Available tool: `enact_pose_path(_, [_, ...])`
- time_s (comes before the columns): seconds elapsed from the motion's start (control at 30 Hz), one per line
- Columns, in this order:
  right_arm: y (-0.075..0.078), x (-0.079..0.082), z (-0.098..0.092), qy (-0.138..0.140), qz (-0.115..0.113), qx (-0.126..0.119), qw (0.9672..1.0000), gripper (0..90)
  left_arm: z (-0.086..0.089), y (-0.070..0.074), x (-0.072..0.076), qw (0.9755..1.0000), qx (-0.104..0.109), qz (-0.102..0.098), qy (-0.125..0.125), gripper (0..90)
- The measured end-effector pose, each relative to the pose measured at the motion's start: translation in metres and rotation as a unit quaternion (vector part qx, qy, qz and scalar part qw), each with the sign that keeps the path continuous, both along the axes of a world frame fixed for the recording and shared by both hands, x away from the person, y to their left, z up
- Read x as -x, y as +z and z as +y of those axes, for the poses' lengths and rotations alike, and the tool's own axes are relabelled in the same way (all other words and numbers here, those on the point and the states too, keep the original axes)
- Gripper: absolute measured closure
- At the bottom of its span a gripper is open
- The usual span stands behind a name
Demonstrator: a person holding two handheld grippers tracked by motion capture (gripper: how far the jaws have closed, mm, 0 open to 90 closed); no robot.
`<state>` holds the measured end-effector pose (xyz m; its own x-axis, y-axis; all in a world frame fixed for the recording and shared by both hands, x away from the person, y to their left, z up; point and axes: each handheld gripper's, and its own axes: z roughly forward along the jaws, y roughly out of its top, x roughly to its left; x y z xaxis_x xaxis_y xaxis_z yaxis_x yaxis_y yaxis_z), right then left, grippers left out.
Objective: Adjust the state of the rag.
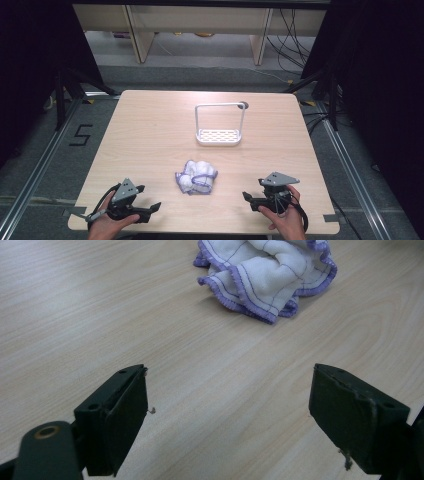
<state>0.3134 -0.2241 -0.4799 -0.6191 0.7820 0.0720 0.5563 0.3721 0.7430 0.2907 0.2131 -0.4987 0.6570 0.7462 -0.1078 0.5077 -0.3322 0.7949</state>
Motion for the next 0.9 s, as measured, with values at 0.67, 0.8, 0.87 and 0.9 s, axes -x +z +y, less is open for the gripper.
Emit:
enact_pose_path(0.67, [0.024, -0.019, 0.046, 0.065, -0.035, -0.011, 0.9972, 33.2, 0.004, -0.001, -0.004, 0.9999, -0.013, -0.003, 0.003, 15.8])
enact_pose_path(0.8, [0.028, -0.024, 0.071, 0.086, -0.036, -0.01, 0.9956, 34.1, 0.005, 0.0, -0.004, 0.9999, -0.016, 0.0, 0.007, 15.7])
enact_pose_path(0.87, [0.028, -0.026, 0.08, 0.099, -0.039, -0.007, 0.9943, 34.5, 0.006, -0.001, -0.005, 0.9999, -0.016, -0.001, 0.005, 15.7])
enact_pose_path(0.9, [0.028, -0.026, 0.085, 0.096, -0.037, -0.008, 0.9946, 34.9, 0.007, -0.001, -0.006, 0.9998, -0.02, 0.0, 0.003, 15.8])
